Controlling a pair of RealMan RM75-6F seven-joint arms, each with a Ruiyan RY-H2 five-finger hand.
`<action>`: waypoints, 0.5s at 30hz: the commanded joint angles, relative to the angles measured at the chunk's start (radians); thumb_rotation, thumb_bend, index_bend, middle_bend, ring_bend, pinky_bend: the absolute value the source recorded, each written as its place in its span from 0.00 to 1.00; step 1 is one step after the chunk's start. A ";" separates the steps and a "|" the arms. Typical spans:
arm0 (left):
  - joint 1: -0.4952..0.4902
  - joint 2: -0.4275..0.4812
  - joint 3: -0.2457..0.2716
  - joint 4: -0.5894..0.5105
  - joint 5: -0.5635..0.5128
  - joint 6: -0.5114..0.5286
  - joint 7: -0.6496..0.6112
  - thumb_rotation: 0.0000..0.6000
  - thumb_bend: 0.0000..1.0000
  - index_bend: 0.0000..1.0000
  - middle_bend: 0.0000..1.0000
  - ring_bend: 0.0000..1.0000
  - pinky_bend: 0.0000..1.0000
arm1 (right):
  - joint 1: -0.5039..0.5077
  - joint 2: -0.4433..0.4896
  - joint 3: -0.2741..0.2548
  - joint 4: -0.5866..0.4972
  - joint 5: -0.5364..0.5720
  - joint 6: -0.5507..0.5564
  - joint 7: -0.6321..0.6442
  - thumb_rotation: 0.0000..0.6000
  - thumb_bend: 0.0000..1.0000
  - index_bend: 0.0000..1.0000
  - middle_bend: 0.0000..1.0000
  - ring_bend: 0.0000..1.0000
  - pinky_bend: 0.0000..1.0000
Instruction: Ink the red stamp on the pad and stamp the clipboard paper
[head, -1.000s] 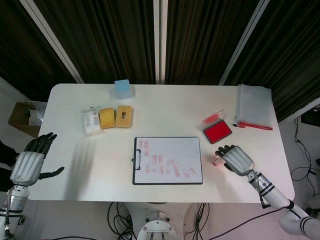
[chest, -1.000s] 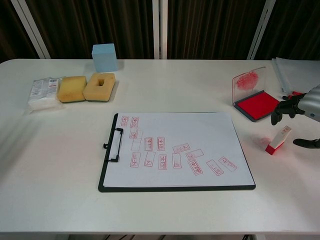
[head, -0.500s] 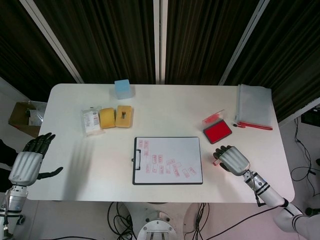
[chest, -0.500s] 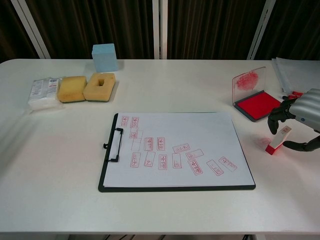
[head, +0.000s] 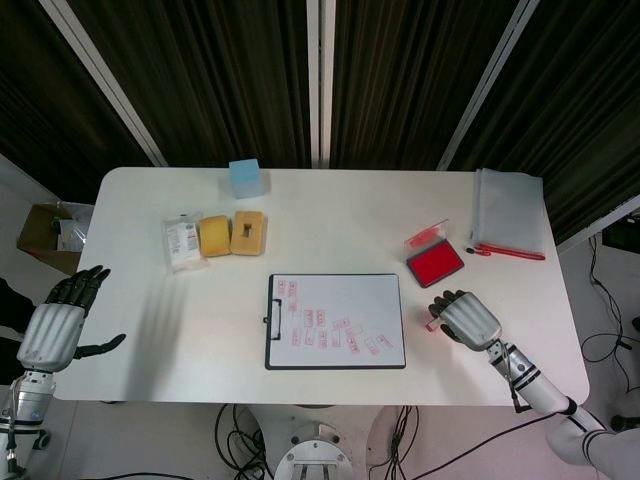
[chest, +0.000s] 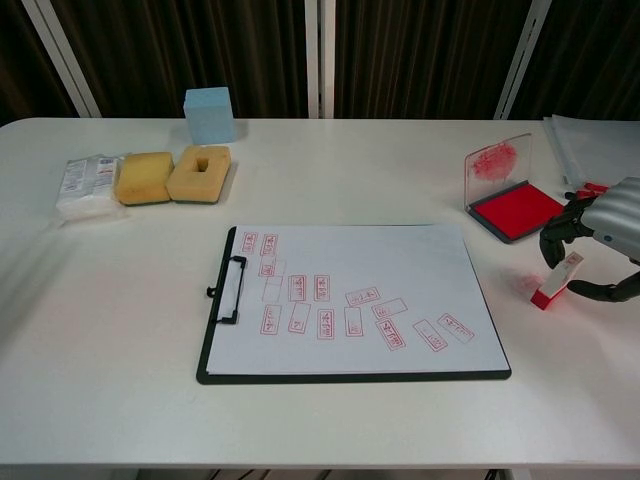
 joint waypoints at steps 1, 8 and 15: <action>0.000 0.000 0.000 0.000 0.000 0.000 0.001 0.73 0.12 0.07 0.07 0.10 0.18 | 0.001 -0.001 -0.001 0.002 0.001 0.002 0.001 1.00 0.22 0.53 0.48 0.43 0.64; 0.000 0.001 0.000 -0.003 0.000 0.000 0.002 0.74 0.12 0.07 0.07 0.10 0.18 | 0.003 -0.006 -0.004 0.008 0.007 0.001 0.000 1.00 0.24 0.54 0.50 0.43 0.64; -0.001 0.003 0.001 -0.003 -0.001 -0.002 0.001 0.73 0.12 0.07 0.07 0.10 0.18 | 0.005 -0.008 -0.009 0.011 0.012 -0.001 0.003 1.00 0.26 0.57 0.53 0.44 0.64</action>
